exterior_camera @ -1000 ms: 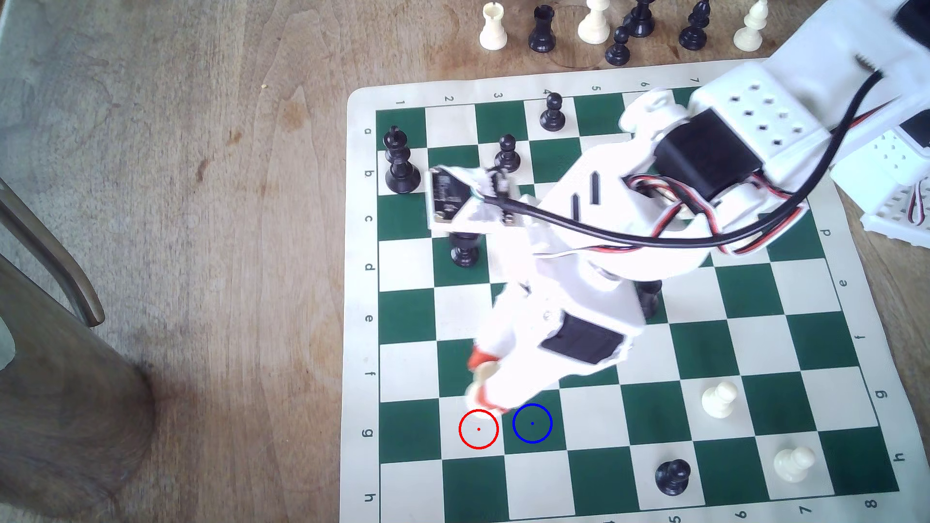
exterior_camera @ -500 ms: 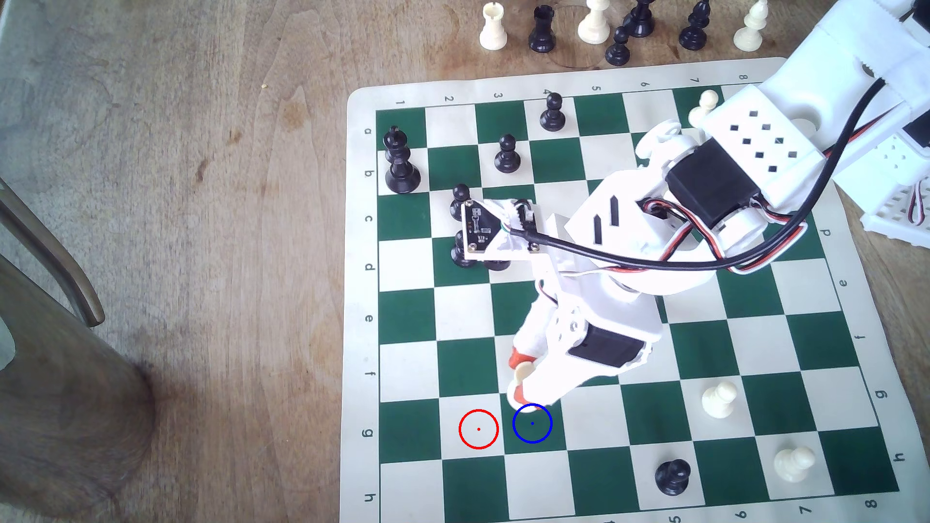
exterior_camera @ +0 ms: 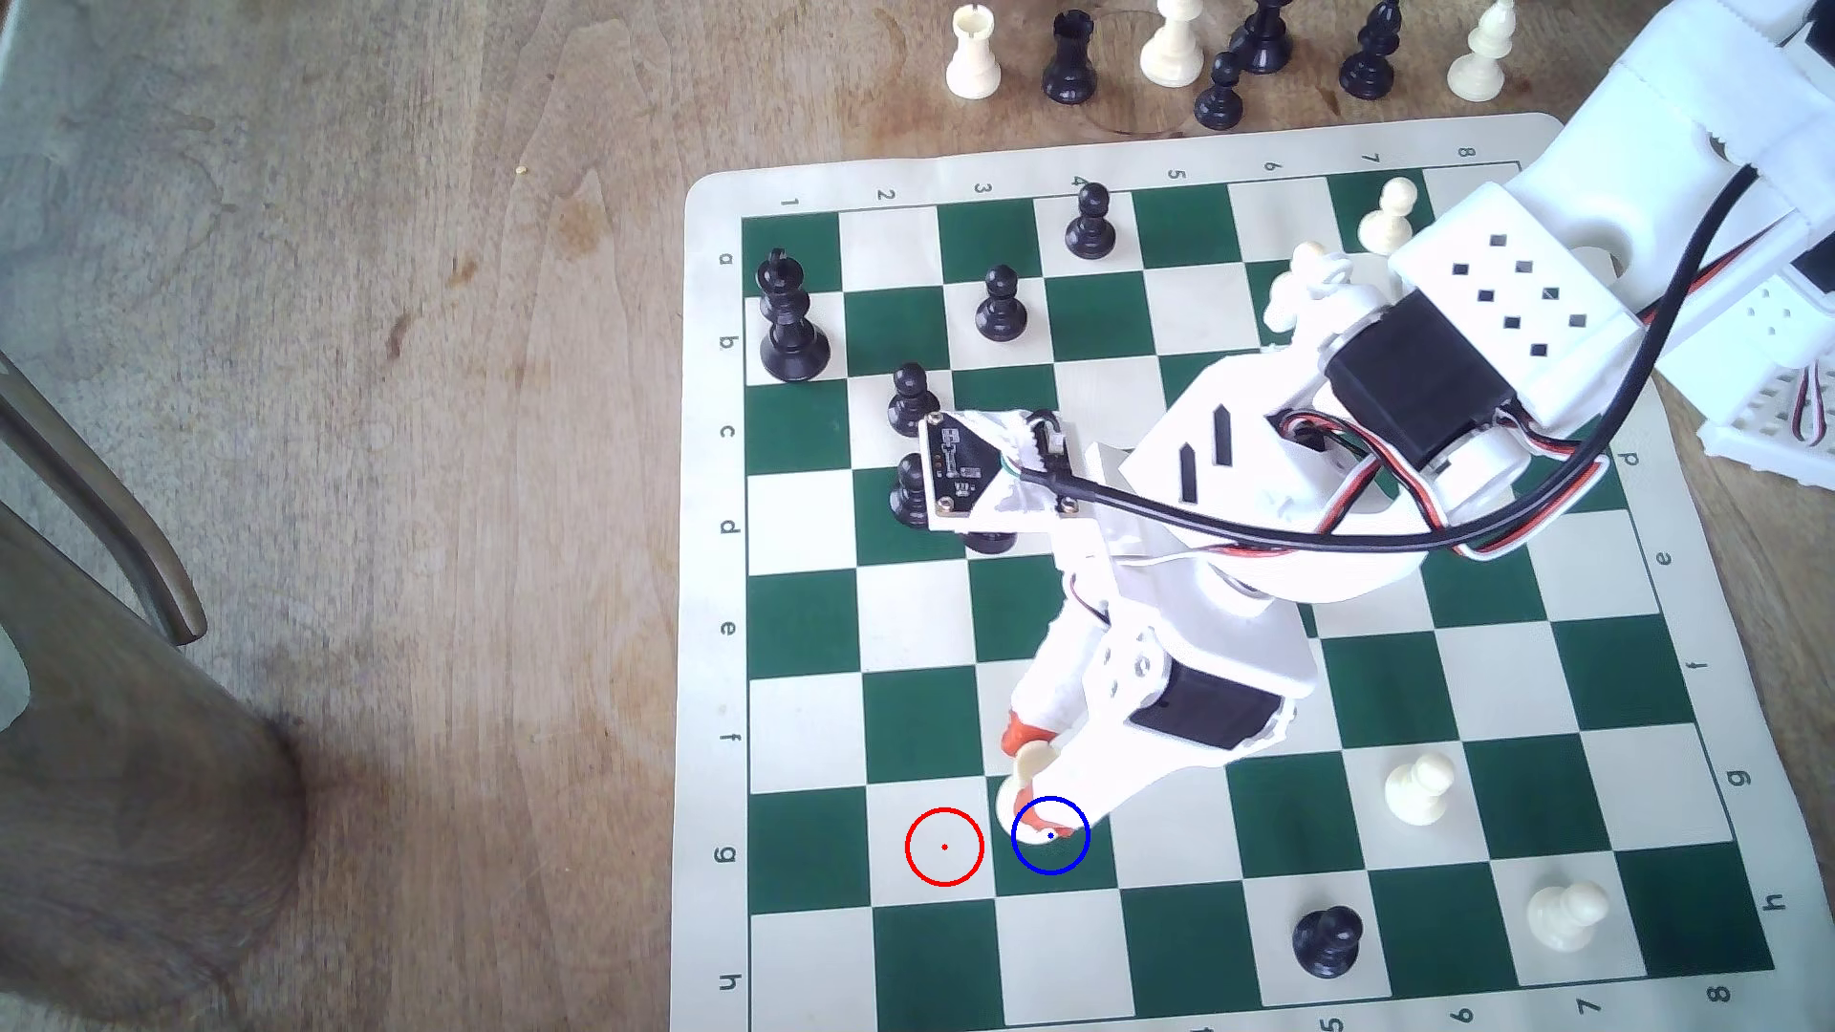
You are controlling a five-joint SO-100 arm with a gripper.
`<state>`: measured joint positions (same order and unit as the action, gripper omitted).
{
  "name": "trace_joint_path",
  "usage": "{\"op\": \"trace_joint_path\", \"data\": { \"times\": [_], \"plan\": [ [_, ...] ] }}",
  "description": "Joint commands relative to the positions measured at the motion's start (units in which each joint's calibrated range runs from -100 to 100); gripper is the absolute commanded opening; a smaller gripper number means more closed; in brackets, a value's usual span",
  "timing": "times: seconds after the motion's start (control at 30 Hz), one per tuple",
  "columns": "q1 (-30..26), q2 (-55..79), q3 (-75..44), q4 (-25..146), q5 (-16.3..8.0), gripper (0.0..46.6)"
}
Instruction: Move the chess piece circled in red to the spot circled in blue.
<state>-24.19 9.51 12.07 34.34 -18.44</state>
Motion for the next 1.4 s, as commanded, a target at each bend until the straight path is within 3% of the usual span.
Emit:
{"op": "trace_joint_path", "data": {
  "times": [0.0,0.6,0.73,0.8,0.93,1.13,1.37],
  "plan": [
    [-0.3,0.3,-0.9,-1.7,0.0,0.1],
    [-1.0,3.1,-1.5,-2.2,0.2,0.1],
    [-0.9,3.1,-1.5,-2.2,0.3,6.0],
    [-0.8,3.1,-1.5,-2.2,0.2,14.0],
    [-0.6,2.5,-0.6,-3.0,-0.4,22.8],
    [1.5,-1.7,0.9,-1.6,0.3,26.4],
    [4.4,-9.8,1.5,3.2,1.3,27.5]
  ]
}}
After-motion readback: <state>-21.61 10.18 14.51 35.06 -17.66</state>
